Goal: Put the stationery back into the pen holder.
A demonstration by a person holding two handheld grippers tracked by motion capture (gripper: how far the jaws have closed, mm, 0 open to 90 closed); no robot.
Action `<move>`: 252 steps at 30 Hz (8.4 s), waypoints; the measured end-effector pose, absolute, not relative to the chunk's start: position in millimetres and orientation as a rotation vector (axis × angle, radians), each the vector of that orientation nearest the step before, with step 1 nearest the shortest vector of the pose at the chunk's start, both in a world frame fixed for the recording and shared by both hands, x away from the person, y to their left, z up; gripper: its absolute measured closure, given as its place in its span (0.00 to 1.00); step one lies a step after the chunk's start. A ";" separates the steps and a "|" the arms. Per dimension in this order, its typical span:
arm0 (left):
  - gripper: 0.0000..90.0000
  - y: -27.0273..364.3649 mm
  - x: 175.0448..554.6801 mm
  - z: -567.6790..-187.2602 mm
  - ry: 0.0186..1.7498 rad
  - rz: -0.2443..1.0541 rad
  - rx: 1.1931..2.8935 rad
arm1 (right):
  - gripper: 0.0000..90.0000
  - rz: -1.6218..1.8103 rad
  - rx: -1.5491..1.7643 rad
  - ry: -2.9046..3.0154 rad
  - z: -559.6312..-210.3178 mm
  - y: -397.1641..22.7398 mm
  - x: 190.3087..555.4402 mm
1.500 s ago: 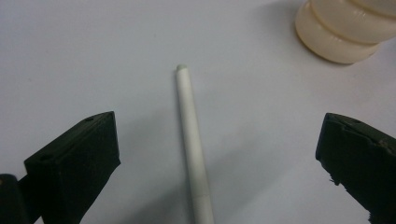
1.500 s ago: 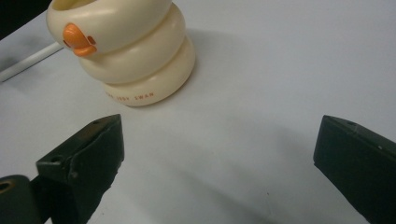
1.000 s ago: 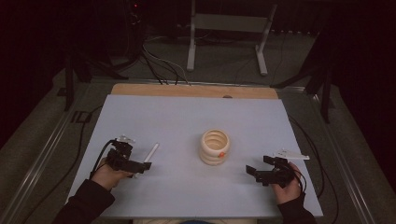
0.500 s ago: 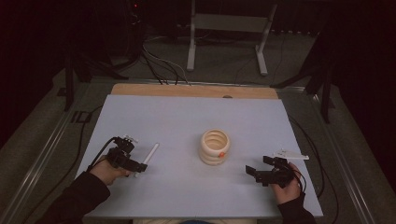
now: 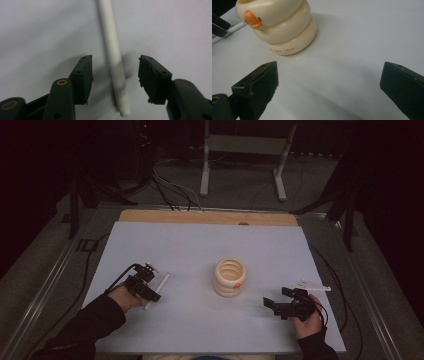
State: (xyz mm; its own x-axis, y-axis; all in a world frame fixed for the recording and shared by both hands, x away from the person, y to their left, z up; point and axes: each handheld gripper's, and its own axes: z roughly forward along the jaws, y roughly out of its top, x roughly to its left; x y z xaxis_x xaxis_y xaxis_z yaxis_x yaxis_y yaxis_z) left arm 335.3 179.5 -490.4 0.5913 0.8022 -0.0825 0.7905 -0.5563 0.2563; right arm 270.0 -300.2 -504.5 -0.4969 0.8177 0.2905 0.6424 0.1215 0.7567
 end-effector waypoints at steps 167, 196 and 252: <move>0.88 28.4 364.5 -467.7 0.560 0.005 1.696 | 0.02 1.374 1.419 2.238 -503.4 -299.9 269.5; 0.41 29.4 358.7 -455.6 0.723 0.122 1.773 | 0.02 1.384 1.416 2.236 -502.3 -300.5 269.4; 0.00 168.2 326.3 -457.3 0.900 0.109 1.755 | 0.02 1.408 1.404 2.242 -501.2 -298.7 268.4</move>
